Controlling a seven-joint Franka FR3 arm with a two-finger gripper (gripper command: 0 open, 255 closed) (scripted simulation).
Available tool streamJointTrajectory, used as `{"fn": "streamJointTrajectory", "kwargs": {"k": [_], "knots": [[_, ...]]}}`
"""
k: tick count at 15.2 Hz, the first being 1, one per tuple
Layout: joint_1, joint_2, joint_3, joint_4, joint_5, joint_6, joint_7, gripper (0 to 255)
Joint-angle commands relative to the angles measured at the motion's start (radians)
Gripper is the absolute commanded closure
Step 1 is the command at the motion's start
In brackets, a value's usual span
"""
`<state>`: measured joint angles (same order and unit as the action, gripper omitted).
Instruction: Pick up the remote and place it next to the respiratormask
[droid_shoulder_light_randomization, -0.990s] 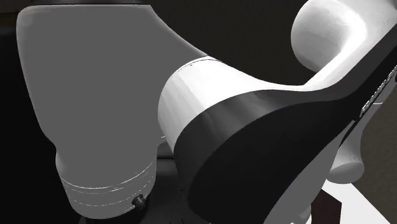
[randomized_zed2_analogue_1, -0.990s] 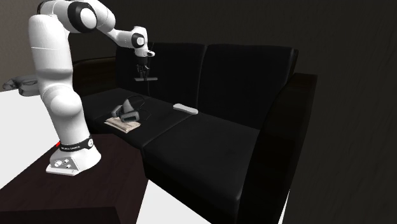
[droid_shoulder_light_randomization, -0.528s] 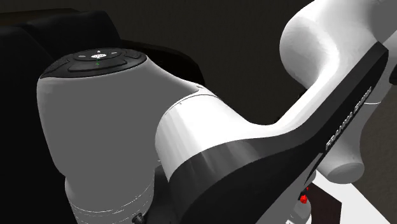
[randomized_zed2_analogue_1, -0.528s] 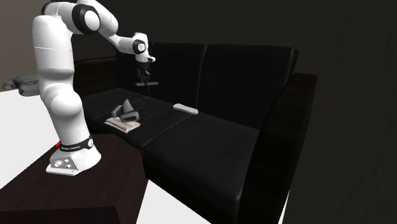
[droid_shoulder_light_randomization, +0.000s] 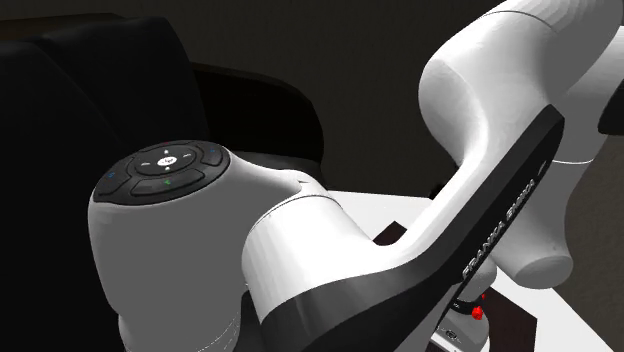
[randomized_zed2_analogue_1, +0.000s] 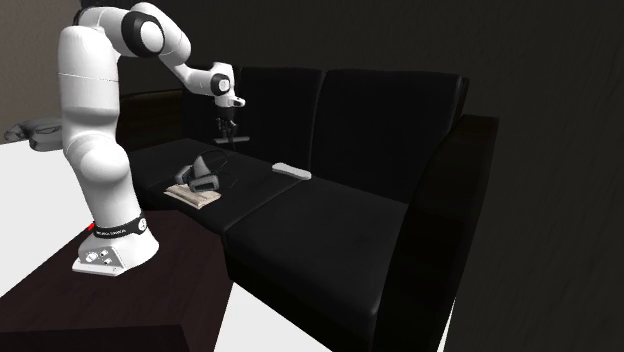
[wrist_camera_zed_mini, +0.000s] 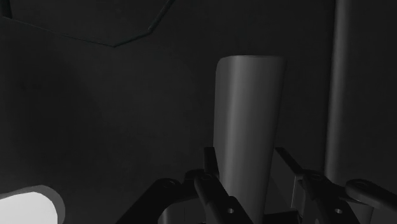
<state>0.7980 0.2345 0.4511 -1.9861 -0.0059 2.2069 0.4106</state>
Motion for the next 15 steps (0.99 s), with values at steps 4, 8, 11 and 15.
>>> {"fn": "streamJointTrajectory", "kwargs": {"k": [4, 8, 11, 15], "knots": [[0.007, 0.038, -0.006, -0.027, -0.020, 0.062, 0.010, 255], [0.014, 0.071, -0.013, -0.042, -0.037, 0.109, 0.018, 255], [0.019, 0.098, -0.020, -0.051, -0.051, 0.142, 0.025, 255], [0.027, 0.135, -0.030, -0.061, -0.070, 0.187, 0.034, 255]]}}
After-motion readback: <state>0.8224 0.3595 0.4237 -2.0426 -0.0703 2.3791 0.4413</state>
